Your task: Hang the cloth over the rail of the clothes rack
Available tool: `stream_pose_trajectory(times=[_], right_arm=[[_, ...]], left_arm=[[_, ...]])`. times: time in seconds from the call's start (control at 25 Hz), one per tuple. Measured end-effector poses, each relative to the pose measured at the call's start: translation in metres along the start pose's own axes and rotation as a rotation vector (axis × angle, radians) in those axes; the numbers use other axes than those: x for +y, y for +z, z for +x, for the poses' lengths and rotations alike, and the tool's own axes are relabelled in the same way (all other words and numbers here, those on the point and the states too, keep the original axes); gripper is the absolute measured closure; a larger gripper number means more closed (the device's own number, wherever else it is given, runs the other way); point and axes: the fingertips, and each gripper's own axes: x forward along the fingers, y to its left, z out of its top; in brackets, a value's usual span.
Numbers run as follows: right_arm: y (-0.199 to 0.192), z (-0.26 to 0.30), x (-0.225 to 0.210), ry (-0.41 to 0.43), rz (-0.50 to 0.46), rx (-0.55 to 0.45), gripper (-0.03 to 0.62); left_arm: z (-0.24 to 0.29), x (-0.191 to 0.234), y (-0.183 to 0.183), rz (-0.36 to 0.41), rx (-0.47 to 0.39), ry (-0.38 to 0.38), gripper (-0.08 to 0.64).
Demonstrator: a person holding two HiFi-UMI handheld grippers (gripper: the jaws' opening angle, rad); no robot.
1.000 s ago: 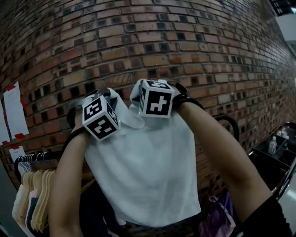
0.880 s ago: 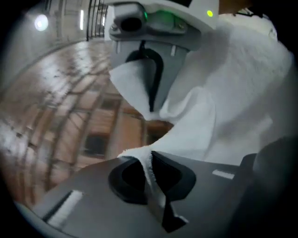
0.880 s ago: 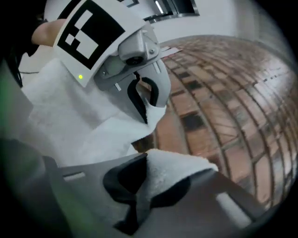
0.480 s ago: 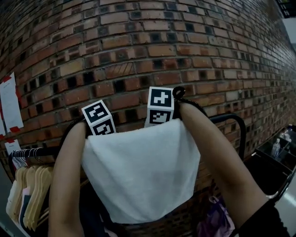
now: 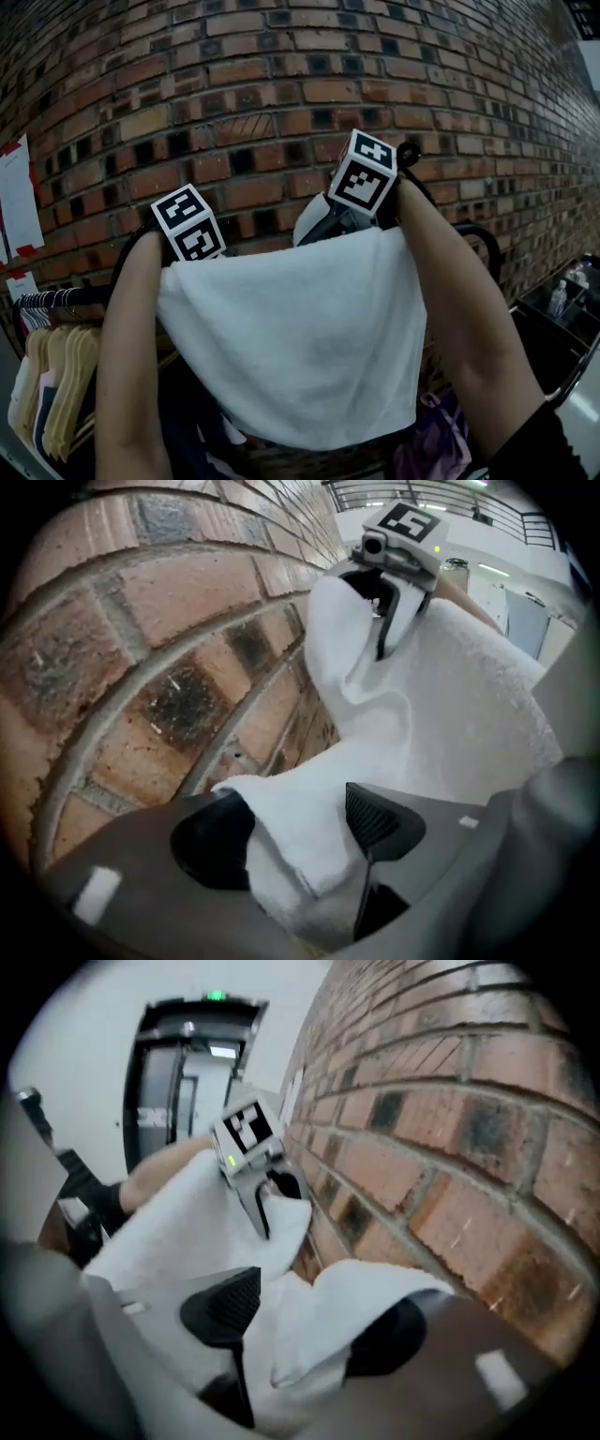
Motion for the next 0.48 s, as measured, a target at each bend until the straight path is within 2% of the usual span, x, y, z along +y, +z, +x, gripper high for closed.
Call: stream_pose_trajectory(times=[0.04, 0.24, 0.32, 0.4, 0.48], right_arm=[[-0.001, -0.004, -0.001, -0.003, 0.008, -0.01, 0.321], [-0.05, 0.002, -0.02, -0.13, -0.044, 0.25, 0.322], [-0.056, 0.004, -0.022, -0.151, -0.087, 0.3, 0.322], [-0.052, 0.008, -0.018, -0.139, -0.096, 0.284, 0.322], [-0.066, 0.011, -0.02, -0.158, -0.127, 0.374, 0.322]], left_arm=[[0.0, 0.002, -0.002, 0.001, 0.009, 0.007, 0.242], [-0.01, 0.016, 0.003, 0.03, -0.049, 0.056, 0.244], [-0.013, 0.017, 0.0, 0.033, -0.062, 0.054, 0.247], [-0.024, 0.015, 0.012, 0.027, -0.158, 0.028, 0.245], [-0.041, 0.022, 0.019, 0.029, -0.219, 0.053, 0.245]])
